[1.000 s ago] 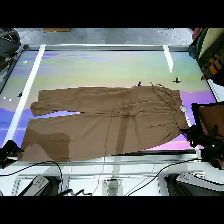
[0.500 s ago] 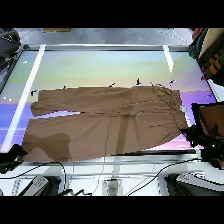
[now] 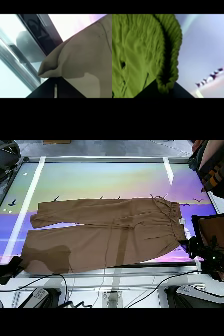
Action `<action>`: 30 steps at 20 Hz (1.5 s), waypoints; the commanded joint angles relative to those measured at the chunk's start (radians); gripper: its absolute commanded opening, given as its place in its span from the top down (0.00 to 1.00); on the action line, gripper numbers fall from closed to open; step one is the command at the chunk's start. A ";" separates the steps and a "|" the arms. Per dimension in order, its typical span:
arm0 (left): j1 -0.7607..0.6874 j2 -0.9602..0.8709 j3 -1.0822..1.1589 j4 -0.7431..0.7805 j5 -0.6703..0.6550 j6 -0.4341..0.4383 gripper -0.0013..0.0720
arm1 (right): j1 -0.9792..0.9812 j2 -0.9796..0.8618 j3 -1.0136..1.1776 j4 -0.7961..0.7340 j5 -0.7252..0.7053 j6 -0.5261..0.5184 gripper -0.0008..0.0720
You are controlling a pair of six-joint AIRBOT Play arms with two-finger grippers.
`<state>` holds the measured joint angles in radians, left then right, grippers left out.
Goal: Fold the clothes and pants, and hang the long-sleeved shirts on hangers.
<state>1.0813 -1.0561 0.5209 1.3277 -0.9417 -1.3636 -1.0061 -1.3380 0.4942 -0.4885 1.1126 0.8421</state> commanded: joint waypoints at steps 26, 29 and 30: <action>-0.504 0.059 0.341 -0.686 0.542 0.264 0.96 | 0.304 0.624 0.245 -0.269 -0.305 0.563 0.95; -0.665 -0.120 0.416 -0.685 0.667 0.264 0.96 | 0.429 0.448 0.245 -0.249 -0.497 0.564 0.95; -0.697 -0.195 0.469 -0.685 0.673 0.264 0.96 | 0.452 0.393 0.246 -0.219 -0.569 0.575 0.95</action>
<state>0.5144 -1.1076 0.9089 0.6456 -0.4191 -1.0962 -0.6495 -0.8082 0.7368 -0.7433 0.7601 1.3849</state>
